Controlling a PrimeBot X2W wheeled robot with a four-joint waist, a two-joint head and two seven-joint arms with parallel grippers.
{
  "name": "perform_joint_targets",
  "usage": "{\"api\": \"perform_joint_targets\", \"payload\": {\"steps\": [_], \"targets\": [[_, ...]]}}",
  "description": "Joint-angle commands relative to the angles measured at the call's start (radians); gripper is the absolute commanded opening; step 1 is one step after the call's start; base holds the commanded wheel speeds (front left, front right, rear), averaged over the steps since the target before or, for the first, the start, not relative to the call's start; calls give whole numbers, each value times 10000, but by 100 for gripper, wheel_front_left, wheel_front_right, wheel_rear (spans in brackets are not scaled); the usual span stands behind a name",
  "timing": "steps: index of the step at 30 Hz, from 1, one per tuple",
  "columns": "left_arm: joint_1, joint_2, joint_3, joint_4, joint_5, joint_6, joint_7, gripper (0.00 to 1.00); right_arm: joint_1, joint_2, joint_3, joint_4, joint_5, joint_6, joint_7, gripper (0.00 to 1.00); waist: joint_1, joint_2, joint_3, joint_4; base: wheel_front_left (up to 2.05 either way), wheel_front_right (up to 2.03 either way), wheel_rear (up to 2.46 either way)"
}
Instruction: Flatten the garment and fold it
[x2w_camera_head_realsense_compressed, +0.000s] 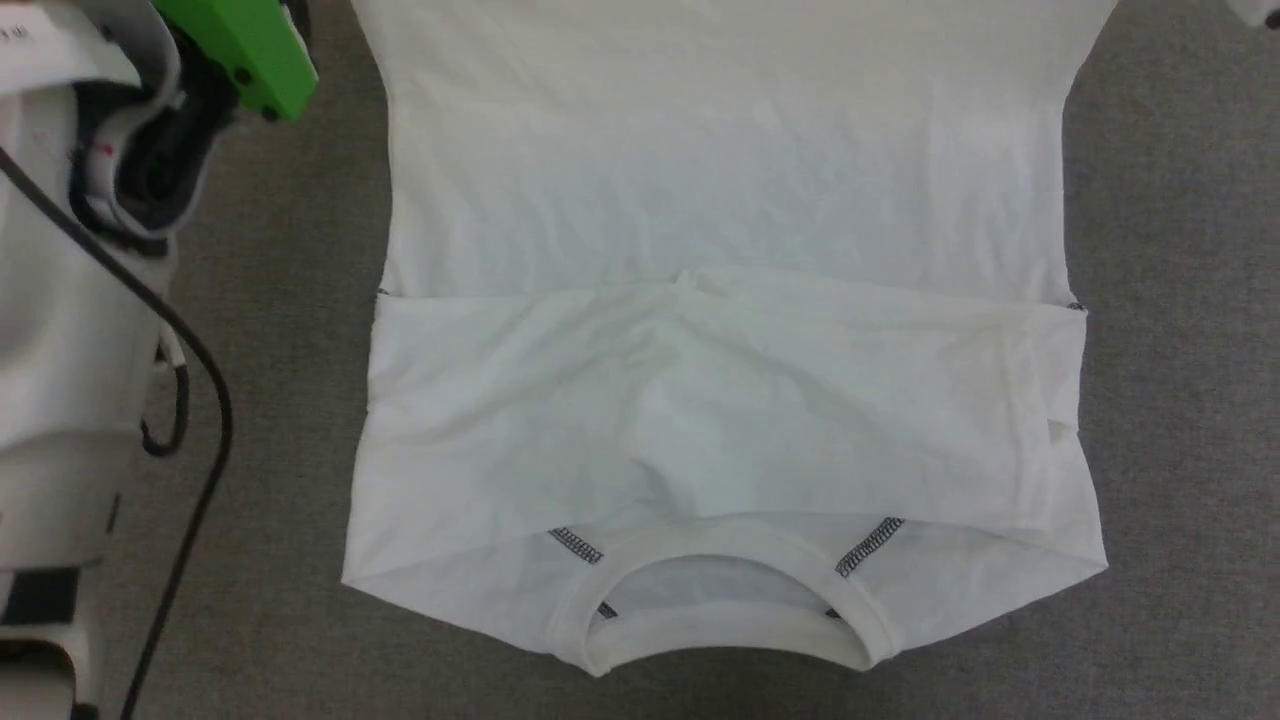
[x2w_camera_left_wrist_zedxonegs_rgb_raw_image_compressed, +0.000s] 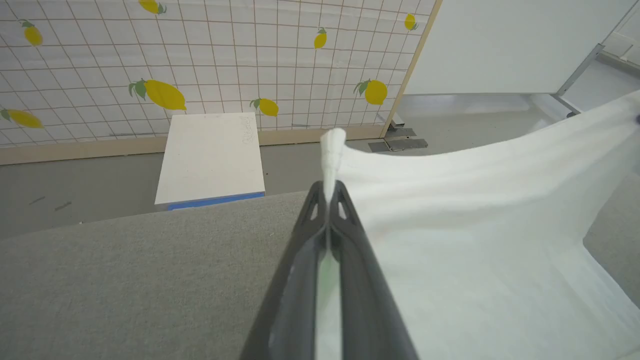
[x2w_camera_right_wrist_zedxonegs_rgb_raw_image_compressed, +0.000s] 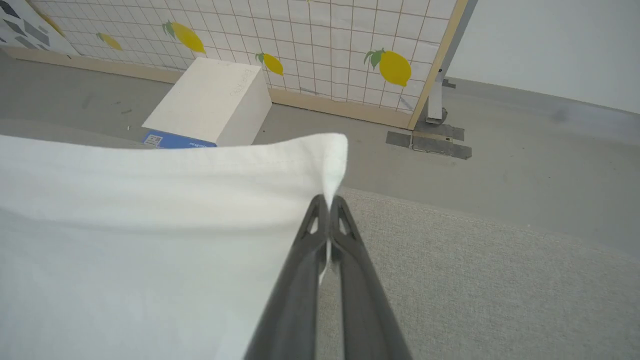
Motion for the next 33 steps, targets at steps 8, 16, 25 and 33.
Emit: {"api": "perform_joint_targets", "payload": {"steps": [8, 16, 25, 33], "targets": [[3598, 183, -65, -1319, -585, 132, -1158, 0, 4312, 91, -501, -2008, 1342, -15, 383, 0, 1, 0, -3037, 659, 0, 0, 0], [7264, 149, -21, -2753, -984, 1087, -1915, 0, 8022, 1021, -1320, -3503, 1659, -15, 753, 0, 1, 0, -3728, 521, 0, 0, 0], [9737, -125, 152, -3219, -1498, 1843, -2519, 0, 10143, 2003, -1987, -3910, 1649, -15, 640, 0, 1, 0, -3790, 358, 0, 0, 0], [10450, -261, -1, -2443, -1693, 2114, -2417, 0, 10913, 2281, -2052, -3195, 1588, -15, 503, 0, 1, 0, -3901, 239, 0, 0, 0]]}}
